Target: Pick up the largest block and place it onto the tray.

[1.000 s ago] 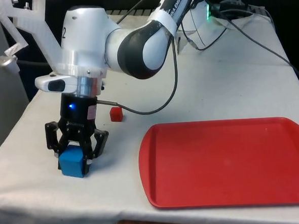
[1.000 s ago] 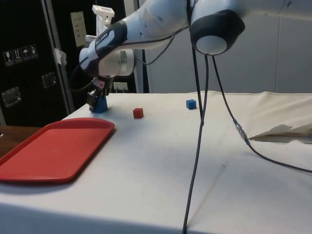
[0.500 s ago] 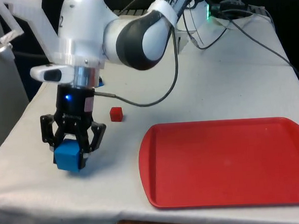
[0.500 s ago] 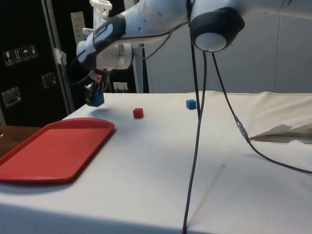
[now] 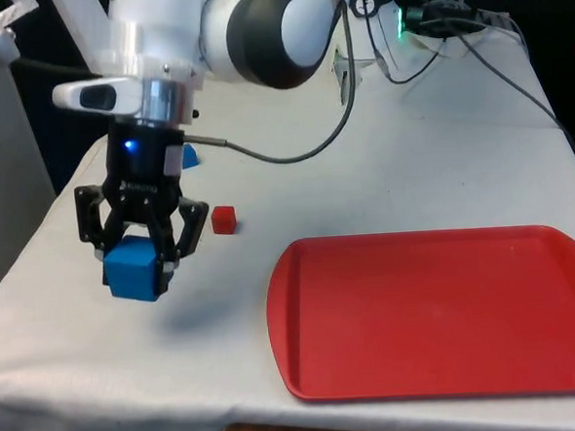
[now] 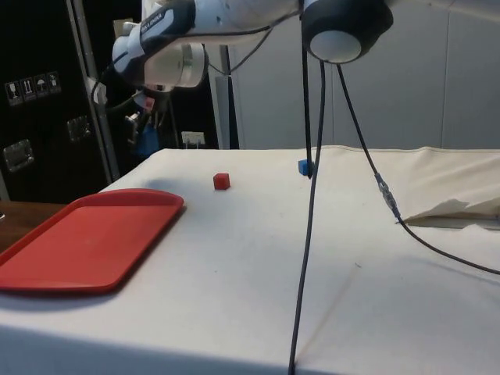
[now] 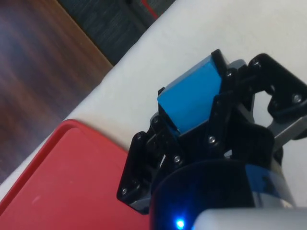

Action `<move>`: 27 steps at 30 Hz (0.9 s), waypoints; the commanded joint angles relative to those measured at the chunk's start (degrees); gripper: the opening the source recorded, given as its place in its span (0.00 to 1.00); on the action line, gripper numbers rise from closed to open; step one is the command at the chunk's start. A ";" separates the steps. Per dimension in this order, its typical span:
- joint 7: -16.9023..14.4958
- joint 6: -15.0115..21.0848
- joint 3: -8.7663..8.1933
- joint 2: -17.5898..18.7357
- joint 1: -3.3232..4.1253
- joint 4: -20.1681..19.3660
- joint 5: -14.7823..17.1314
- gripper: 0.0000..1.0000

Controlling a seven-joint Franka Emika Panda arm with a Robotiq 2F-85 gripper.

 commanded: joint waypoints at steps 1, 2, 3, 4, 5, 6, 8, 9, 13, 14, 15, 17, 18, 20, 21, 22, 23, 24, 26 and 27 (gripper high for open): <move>0.46 -0.40 -0.34 -0.69 0.69 -0.92 -0.29 0.03; 0.52 -0.57 -0.34 -0.97 0.92 -1.20 -0.29 0.03; 0.57 -0.74 -0.40 -1.32 1.15 -1.49 -0.34 0.03; 0.11 -0.29 -0.06 -0.92 0.69 -0.86 0.00 0.03; 0.57 -0.86 -0.40 -1.60 1.38 -1.83 -0.40 0.03; 0.63 -1.15 -0.46 -2.23 1.89 -2.46 -0.52 0.03; 0.74 -1.55 -0.52 -2.81 2.46 -3.04 -0.57 0.03; 0.80 -1.72 -0.52 -3.04 2.64 -3.32 -0.63 0.03; 1.26 -2.35 -0.74 -4.01 3.95 -4.35 -0.97 0.03; 1.49 -2.52 -0.86 -4.13 4.35 -4.58 -1.09 0.03; 1.66 -2.64 -0.97 -4.18 4.76 -4.81 -1.20 0.03; 2.01 -2.75 -1.20 -4.41 5.56 -5.27 -1.26 0.03; 2.18 -2.75 -1.26 -4.53 6.02 -5.56 -1.38 0.03; 1.72 -2.69 -0.74 -4.30 5.27 -4.70 -0.97 0.03; 2.58 -2.75 -1.32 -4.76 6.70 -6.07 -1.66 0.03; 3.09 -2.81 -1.32 -5.04 7.45 -6.47 -2.12 0.03; 3.38 -2.81 -1.32 -5.16 7.73 -6.65 -2.35 0.03; 3.61 -2.81 -1.26 -5.33 8.02 -6.82 -2.58 0.03; 4.18 -2.86 -1.26 -5.61 8.77 -7.28 -3.04 0.03; 4.53 -2.92 -1.26 -5.90 9.45 -7.73 -3.32 0.03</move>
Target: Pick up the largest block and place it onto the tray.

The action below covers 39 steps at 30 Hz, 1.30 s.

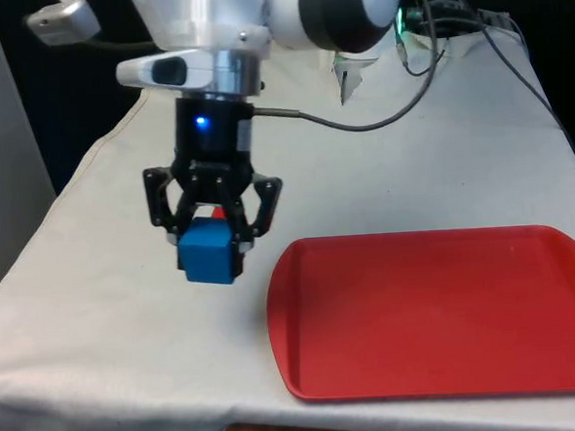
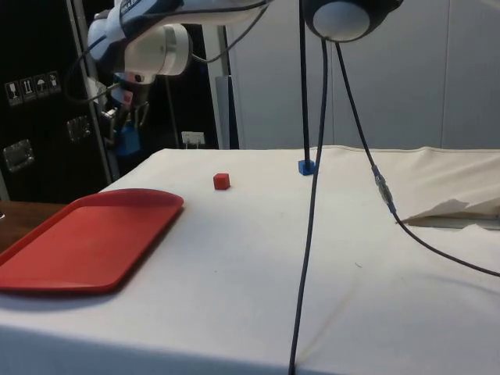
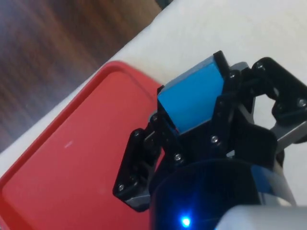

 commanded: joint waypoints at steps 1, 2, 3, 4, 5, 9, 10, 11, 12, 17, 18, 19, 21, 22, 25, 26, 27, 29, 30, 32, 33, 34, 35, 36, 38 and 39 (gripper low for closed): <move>0.63 -0.23 -0.40 -0.52 1.26 -1.26 -0.52 0.03; 0.17 -0.06 0.00 -0.11 0.34 -0.23 -0.11 0.03; 0.80 -0.23 -0.46 -0.63 1.60 -1.43 -0.63 0.03; 0.97 -0.29 -0.46 -0.74 1.89 -1.66 -0.80 0.03; 1.20 -0.29 -0.46 -0.86 2.18 -1.83 -1.03 0.03; 2.52 -0.46 -0.40 -1.15 3.38 -2.23 -2.12 0.03; 3.15 -0.63 -0.40 -1.20 4.01 -2.35 -2.58 0.03; 2.86 -0.57 0.00 -0.74 3.09 -1.20 -2.29 0.03; 3.38 -0.74 -0.40 -1.26 4.24 -2.41 -2.75 0.03; 5.10 -0.86 -0.23 -1.60 6.07 -3.21 -3.90 0.03; 5.39 -0.80 -0.17 -1.66 6.36 -3.38 -4.07 0.03; 5.44 -0.97 0.11 -1.15 5.56 -2.18 -4.07 0.03; 5.90 -0.69 -0.11 -1.72 6.99 -3.72 -4.35 0.03; 6.13 -0.63 -0.11 -1.78 7.33 -3.84 -4.35 0.03; 6.88 -0.34 0.06 -1.72 8.65 -4.47 -4.41 0.03; 6.99 -0.29 0.06 -1.72 8.94 -4.64 -4.41 0.03; 7.10 -0.11 0.17 -1.72 9.28 -4.87 -4.35 0.03; 7.22 0.00 0.29 -1.66 9.63 -5.10 -4.35 0.03; 7.33 0.17 0.34 -1.66 9.91 -5.33 -4.30 0.03; 7.56 0.69 0.74 -1.66 10.83 -6.07 -4.18 0.03; 7.68 0.86 0.92 -1.72 11.06 -6.30 -4.18 0.03; 7.68 1.03 1.09 -1.72 11.29 -6.53 -4.18 0.03; 7.73 1.32 1.26 -1.78 11.57 -6.82 -4.18 0.03; 8.08 0.11 1.43 -1.20 10.26 -4.76 -4.53 0.03; 7.79 1.83 1.66 -1.89 12.09 -7.33 -4.18 0.03; 7.85 2.01 1.83 -1.89 12.32 -7.62 -4.18 0.03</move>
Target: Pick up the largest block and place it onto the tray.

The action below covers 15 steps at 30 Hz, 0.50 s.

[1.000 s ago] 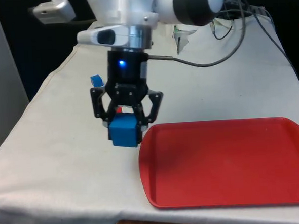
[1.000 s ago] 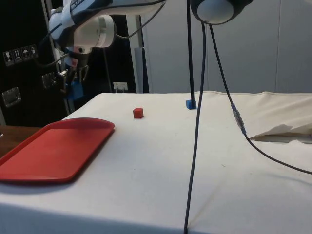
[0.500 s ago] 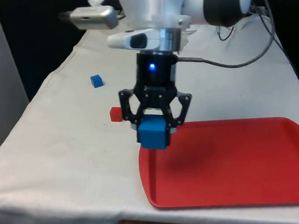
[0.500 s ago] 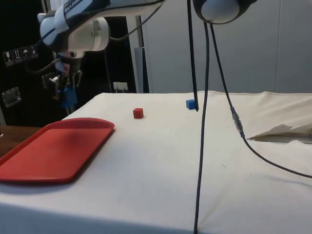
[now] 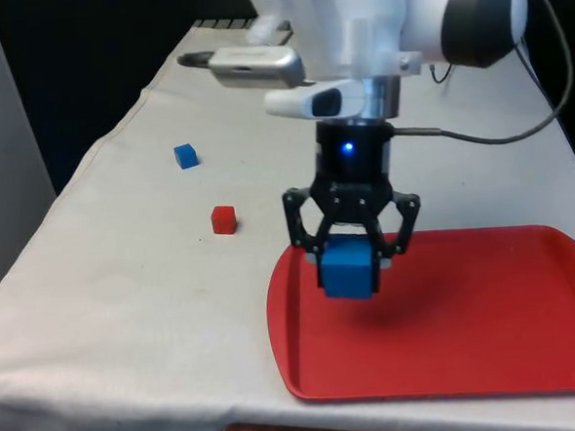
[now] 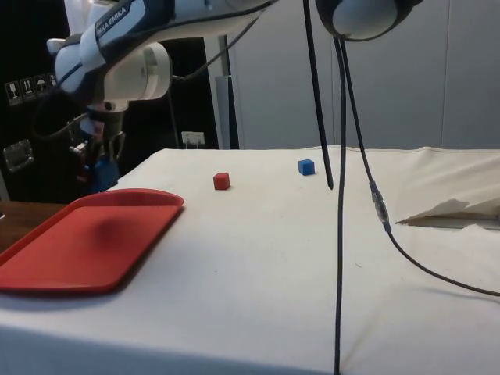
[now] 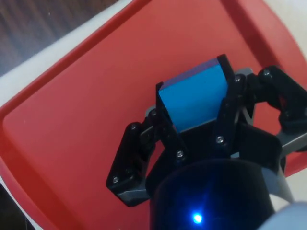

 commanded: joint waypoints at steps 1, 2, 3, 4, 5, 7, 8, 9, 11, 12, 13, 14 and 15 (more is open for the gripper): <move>-0.40 1.49 0.00 -0.69 1.60 -2.52 0.40 0.03; -0.40 1.72 0.17 -0.74 1.83 -2.75 0.34 0.03; -0.40 1.89 0.34 -0.80 2.01 -2.98 0.34 0.03; -0.46 2.06 0.46 -0.80 2.23 -3.21 0.34 0.03; 0.06 0.74 0.63 0.00 0.80 -0.74 0.00 0.03; -0.57 2.46 0.69 -0.86 2.75 -3.84 0.34 0.03; -0.63 2.64 0.86 -0.80 2.92 -4.07 0.29 0.03; -0.69 2.86 1.03 -0.80 2.98 -4.24 0.29 0.03; -0.80 3.27 1.32 -0.86 3.21 -4.58 0.11 0.03; -0.80 3.50 1.43 -0.86 3.32 -4.81 0.06 0.03; -0.80 3.78 1.60 -0.86 3.44 -4.98 0.00 0.03; -0.86 4.07 1.78 -0.92 3.50 -5.21 -0.06 0.03; 0.06 2.81 1.95 0.00 2.18 -2.75 -0.74 0.03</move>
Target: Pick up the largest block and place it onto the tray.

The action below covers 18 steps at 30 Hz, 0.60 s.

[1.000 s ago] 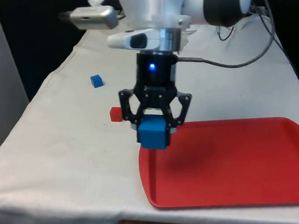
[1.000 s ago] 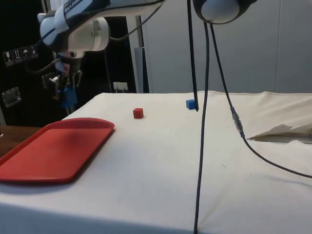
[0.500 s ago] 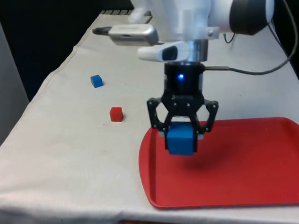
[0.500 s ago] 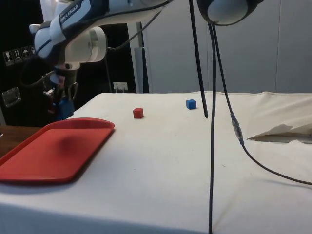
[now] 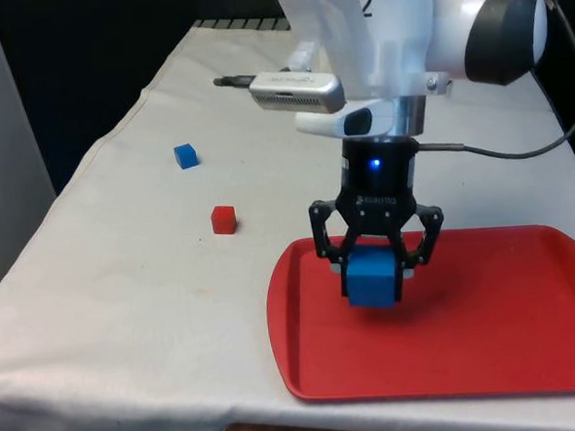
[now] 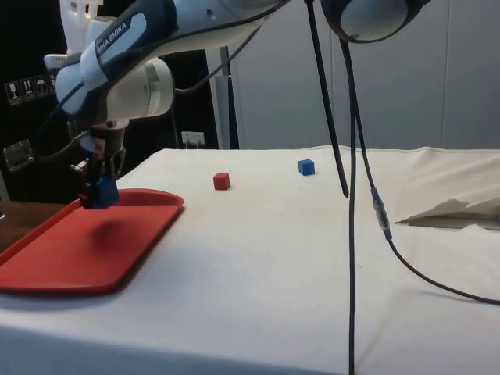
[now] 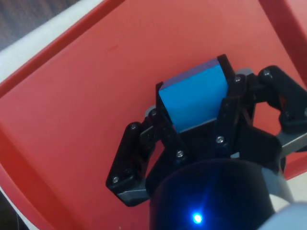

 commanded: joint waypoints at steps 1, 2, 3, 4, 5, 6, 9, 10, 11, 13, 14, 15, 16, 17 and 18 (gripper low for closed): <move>-0.92 1.72 0.11 -0.92 1.43 -2.69 0.63 0.03; -0.92 2.52 0.57 -0.92 1.60 -3.09 0.63 0.03; -0.97 2.98 0.80 -0.92 1.60 -3.27 0.57 0.03; -0.97 3.50 1.15 -0.86 1.66 -3.38 0.63 0.03; -1.03 4.13 1.43 -0.80 1.60 -3.50 0.63 0.03; -1.09 4.64 1.78 -0.74 1.60 -3.61 0.63 0.03; -0.23 4.93 2.64 0.00 0.52 -2.01 -0.17 0.03; -1.20 7.39 3.32 -0.74 1.55 -4.18 0.63 0.03; -1.20 8.02 3.67 -0.74 1.49 -4.35 0.63 0.03; -1.26 9.45 4.47 -0.69 1.49 -4.70 0.69 0.03; -1.32 10.71 5.21 -0.80 1.49 -5.04 0.63 0.03; -1.32 10.71 5.21 -0.80 1.49 -5.04 0.63 0.03; -1.32 11.29 5.50 -0.86 1.55 -5.33 0.57 0.03; -0.40 10.60 5.61 0.00 0.63 -3.61 -0.17 0.03; -1.32 12.26 6.02 -1.03 1.66 -5.73 0.52 0.03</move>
